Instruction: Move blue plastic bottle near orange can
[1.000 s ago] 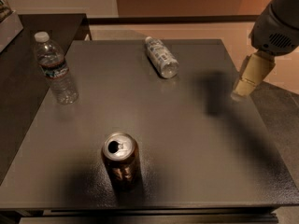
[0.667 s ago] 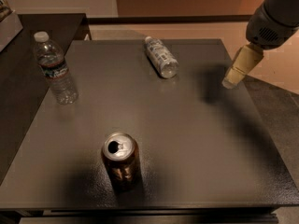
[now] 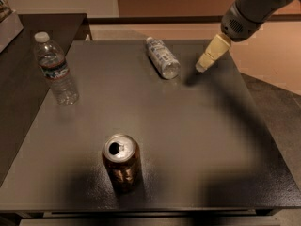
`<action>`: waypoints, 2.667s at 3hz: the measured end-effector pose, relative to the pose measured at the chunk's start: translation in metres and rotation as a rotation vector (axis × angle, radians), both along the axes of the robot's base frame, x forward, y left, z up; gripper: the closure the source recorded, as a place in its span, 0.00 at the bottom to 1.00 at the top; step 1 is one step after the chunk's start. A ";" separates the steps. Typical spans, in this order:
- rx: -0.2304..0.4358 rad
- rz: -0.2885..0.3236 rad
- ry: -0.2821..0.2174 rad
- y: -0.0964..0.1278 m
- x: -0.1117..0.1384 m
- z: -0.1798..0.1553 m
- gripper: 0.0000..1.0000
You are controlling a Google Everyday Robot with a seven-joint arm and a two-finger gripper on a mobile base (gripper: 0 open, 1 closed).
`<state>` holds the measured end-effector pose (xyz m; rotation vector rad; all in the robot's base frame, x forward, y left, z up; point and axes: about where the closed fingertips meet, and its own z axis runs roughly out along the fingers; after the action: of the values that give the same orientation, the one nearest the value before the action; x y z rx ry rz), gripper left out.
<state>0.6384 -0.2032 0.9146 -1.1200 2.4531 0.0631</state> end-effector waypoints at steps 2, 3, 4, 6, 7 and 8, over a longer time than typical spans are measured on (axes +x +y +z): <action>0.125 -0.009 0.069 0.067 0.025 -0.011 0.00; 0.149 -0.036 0.112 0.092 0.027 -0.019 0.00; 0.141 -0.092 0.142 0.111 0.030 -0.030 0.00; 0.089 -0.224 0.184 0.118 0.034 -0.056 0.00; 0.070 -0.266 0.205 0.114 0.036 -0.063 0.08; 0.067 -0.276 0.210 0.115 0.038 -0.063 0.25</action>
Offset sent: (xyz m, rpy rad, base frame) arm 0.0311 0.1042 -0.0069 0.1931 0.1058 -0.0097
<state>0.6766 -0.0881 0.8515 -0.7711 2.7473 0.1851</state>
